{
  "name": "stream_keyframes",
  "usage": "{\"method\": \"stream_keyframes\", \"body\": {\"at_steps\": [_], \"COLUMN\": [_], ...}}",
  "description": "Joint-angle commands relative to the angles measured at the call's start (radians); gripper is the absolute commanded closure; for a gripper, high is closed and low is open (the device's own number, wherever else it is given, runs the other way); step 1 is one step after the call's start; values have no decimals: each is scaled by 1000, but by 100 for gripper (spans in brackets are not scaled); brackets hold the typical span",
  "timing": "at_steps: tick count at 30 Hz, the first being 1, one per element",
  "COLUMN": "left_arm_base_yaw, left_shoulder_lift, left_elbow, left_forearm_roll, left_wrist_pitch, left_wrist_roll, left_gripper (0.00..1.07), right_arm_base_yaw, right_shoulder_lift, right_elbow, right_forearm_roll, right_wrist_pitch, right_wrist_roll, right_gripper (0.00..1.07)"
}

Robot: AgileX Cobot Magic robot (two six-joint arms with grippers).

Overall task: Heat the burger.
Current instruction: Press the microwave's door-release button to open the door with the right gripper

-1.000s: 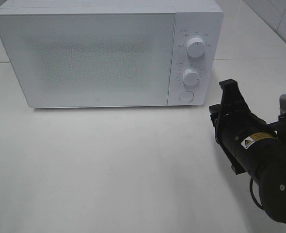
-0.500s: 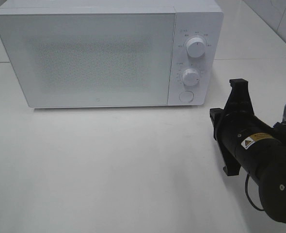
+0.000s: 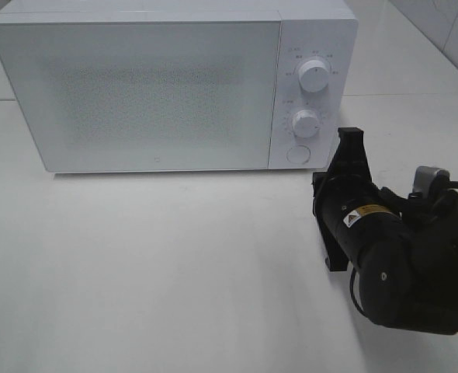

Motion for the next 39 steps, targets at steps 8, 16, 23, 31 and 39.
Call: {"method": "stream_keyframes", "body": {"at_steps": [8, 16, 23, 31, 39], "left_arm_base_yaw": [3, 3, 3, 3, 3], "left_shoulder_lift": [-16, -16, -16, -16, -16], "left_elbow": [3, 3, 3, 3, 3], "left_forearm_roll": [-3, -4, -4, -3, -4], "left_wrist_pitch": [-10, -10, -10, -10, -10], "left_wrist_roll": [-5, -5, -5, -5, -5], "left_gripper": [6, 6, 6, 6, 6], "right_arm_base_yaw": [-79, -127, -146, -157, -187], "right_shoulder_lift": [62, 121, 163, 225, 247], "right_elbow": [-117, -205, -251, -330, -364], "right_forearm_roll": [-30, -59, -66, -84, -84], "right_wrist_pitch": [83, 105, 135, 148, 153], "right_wrist_roll": [-2, -5, -9, -4, -29], "right_gripper": [107, 107, 107, 107, 107]}}
